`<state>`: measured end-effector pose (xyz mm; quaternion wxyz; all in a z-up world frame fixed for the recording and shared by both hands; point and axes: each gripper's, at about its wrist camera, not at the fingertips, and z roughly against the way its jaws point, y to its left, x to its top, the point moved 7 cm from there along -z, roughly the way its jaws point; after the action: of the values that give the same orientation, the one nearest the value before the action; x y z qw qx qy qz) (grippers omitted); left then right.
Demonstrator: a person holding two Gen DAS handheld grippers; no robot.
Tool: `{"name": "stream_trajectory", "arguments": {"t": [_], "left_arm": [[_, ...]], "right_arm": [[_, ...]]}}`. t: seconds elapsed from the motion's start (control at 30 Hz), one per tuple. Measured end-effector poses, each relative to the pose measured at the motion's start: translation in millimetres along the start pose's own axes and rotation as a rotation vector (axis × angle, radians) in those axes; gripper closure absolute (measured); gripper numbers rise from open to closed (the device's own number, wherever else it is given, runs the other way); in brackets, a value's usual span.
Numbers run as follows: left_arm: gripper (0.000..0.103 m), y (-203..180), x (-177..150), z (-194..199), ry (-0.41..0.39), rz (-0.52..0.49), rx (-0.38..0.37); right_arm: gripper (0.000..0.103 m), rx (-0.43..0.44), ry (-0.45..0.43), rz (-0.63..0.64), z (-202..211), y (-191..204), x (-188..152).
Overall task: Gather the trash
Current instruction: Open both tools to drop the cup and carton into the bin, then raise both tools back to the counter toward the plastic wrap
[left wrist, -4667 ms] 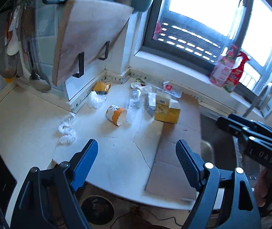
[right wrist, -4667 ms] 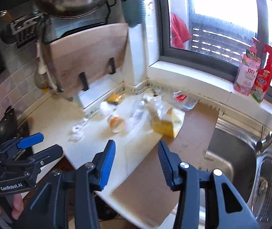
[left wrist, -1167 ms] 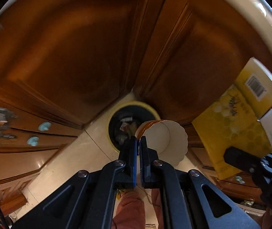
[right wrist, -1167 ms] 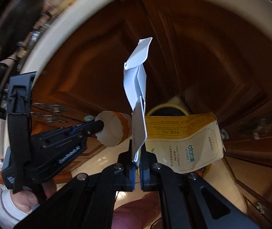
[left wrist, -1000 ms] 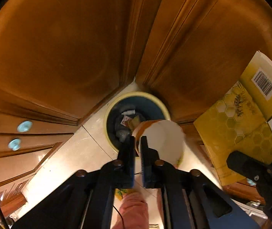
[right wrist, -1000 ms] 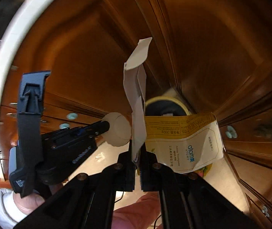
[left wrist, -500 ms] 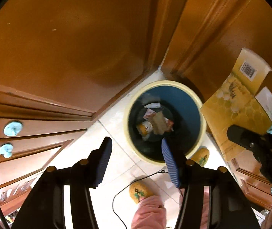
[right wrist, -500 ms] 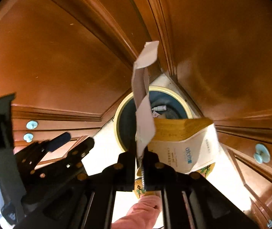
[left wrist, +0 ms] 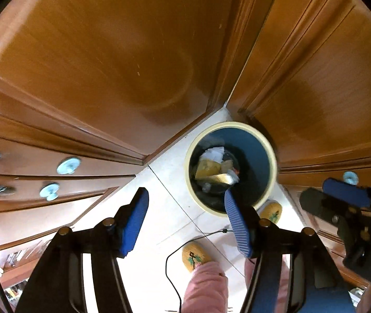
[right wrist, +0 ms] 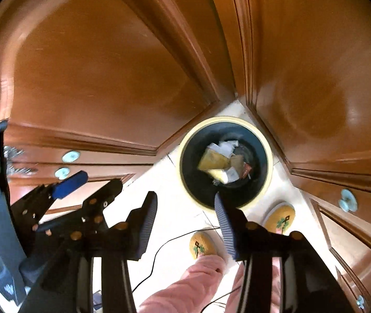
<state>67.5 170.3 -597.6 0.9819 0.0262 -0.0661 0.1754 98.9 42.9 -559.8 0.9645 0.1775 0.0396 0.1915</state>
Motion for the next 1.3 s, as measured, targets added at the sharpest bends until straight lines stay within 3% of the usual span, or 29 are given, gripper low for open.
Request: {"name": "stream_trajectory", "arguments": {"t": [0.37, 0.7, 0.77, 0.93, 1.1, 1.3], "left_arm": [[0.031, -8.9, 15.9, 145.5, -0.147, -0.081, -0.032], [0.026, -28.1, 40.1, 298.3, -0.342, -0.135, -0.089], [0.021, -33.8, 47.0, 327.4, -0.39, -0.145, -0.101], [0.02, -69.7, 61.7, 369.8, -0.454, -0.161, -0.169], [0.019, -109.7, 78.4, 403.1, -0.462, -0.164, -0.256], [0.019, -156.7, 110.7, 418.2, -0.492, -0.148, -0.271]], "right_arm": [[0.057, 0.009, -0.119, 0.111, 145.8, 52.4, -25.6], [0.057, 0.0, -0.327, 0.201, 287.4, 82.8, -24.7], [0.057, -0.022, -0.376, 0.212, 317.1, 80.0, -21.5], [0.057, -0.081, -0.459, 0.185, 382.9, 56.3, -13.8], [0.057, -0.136, -0.545, 0.131, 441.0, 17.0, -1.2], [0.054, -0.21, -0.637, 0.122, 499.1, -26.1, 29.4]]}}
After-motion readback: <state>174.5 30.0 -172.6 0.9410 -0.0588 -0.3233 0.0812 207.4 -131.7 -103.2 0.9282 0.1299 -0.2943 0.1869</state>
